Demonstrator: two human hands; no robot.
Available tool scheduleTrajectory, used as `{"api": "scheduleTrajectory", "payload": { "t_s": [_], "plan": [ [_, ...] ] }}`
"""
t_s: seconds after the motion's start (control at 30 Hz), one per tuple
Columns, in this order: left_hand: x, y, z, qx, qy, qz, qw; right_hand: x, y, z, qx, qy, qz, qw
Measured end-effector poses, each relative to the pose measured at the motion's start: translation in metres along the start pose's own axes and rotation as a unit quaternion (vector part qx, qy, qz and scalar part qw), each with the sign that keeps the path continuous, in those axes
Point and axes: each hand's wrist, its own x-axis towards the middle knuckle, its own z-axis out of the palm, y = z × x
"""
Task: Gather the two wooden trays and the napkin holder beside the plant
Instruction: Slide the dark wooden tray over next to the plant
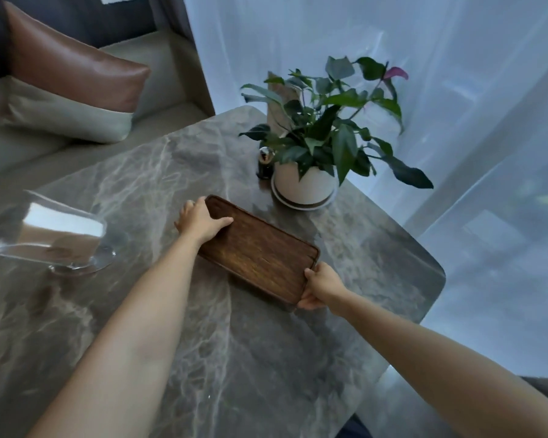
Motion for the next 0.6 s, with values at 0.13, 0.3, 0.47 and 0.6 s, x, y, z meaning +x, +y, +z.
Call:
{"api": "scheduleTrajectory", "payload": {
  "t_s": [0.13,0.3,0.47,0.6],
  "plan": [
    [0.028,0.018,0.013,0.006,-0.007,0.010,1.000,0.021,-0.004,-0.004,0.018,-0.002,0.031,0.999],
    [0.062,0.034,0.028,0.014,-0.023,0.019,0.999,0.047,-0.010,-0.004,0.035,-0.004,0.047,0.998],
    [0.081,0.041,0.042,0.033,-0.039,0.042,0.998,0.065,-0.015,-0.004,0.042,-0.006,0.078,0.996],
    [0.088,0.041,0.050,0.054,-0.047,0.053,0.996,0.066,-0.020,-0.005,0.071,-0.015,0.093,0.993]
  ]
}}
